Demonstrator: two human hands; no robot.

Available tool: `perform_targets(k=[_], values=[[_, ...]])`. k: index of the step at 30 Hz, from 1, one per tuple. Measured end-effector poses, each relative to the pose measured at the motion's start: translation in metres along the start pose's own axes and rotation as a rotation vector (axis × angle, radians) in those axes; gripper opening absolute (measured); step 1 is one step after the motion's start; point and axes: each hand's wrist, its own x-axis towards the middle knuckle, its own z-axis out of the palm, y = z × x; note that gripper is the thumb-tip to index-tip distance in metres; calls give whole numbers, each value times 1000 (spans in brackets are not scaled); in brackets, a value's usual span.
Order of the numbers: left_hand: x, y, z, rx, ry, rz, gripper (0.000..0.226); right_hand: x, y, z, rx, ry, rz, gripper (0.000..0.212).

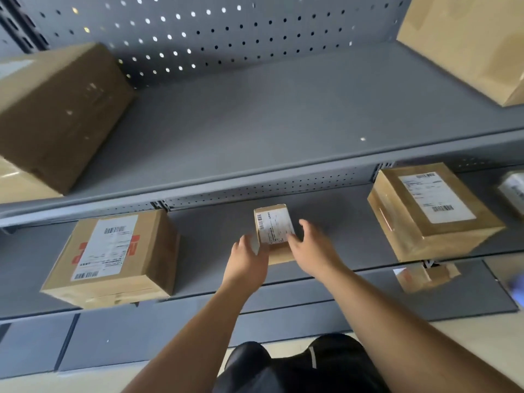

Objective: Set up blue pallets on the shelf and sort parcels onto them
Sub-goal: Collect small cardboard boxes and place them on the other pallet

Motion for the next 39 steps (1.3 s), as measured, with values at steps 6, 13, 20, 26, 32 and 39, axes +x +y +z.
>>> perform_targets(k=[6,13,20,26,32,39], values=[[24,-4,25,-259,-21,-143,49,15,16,19,116,-57,-3,46],[24,-6,27,-333,-13,-121,43,11,11,20,185,-49,-40,33],[-3,2,-9,-498,56,-160,35,-14,-24,7,203,-66,-67,28],[-39,3,-46,-675,24,-257,26,-45,-50,-6,270,-90,-70,24],[-76,2,-70,-716,81,-278,22,-74,-65,-13,259,-178,-123,31],[-120,2,-87,-823,220,-323,21,-92,-86,-16,228,-283,-277,26]])
